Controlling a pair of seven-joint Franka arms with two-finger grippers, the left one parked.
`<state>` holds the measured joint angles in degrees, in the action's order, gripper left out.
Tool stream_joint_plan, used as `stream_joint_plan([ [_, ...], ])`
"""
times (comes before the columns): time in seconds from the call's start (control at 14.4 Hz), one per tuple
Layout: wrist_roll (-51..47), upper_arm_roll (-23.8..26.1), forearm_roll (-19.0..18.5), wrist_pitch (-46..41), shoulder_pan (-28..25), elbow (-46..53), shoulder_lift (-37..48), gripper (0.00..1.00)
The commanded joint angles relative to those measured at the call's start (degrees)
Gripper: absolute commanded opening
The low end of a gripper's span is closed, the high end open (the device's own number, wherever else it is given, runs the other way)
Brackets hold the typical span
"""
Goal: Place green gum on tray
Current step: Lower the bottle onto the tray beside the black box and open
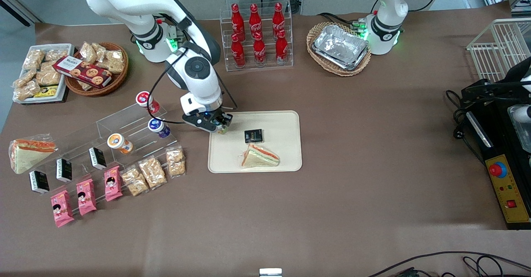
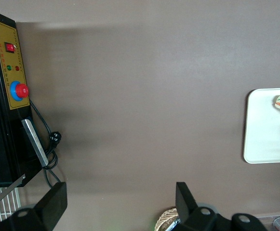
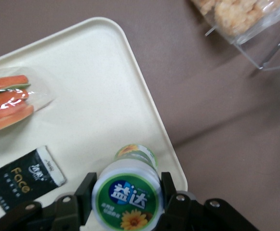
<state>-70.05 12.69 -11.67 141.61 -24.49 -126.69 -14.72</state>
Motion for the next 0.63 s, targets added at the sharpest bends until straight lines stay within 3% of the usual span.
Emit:
stream_joint_plan([
  [0.0,-2.63,-0.21,-2.13,3.32,0.15,0.39,-2.42,0.38],
  [0.49,-5.18,-0.21,-2.13,7.89,-0.03,0.39,-4.97,0.39],
  [0.56,-5.27,-0.21,-2.13,8.07,-0.03,0.39,-5.14,0.53],
])
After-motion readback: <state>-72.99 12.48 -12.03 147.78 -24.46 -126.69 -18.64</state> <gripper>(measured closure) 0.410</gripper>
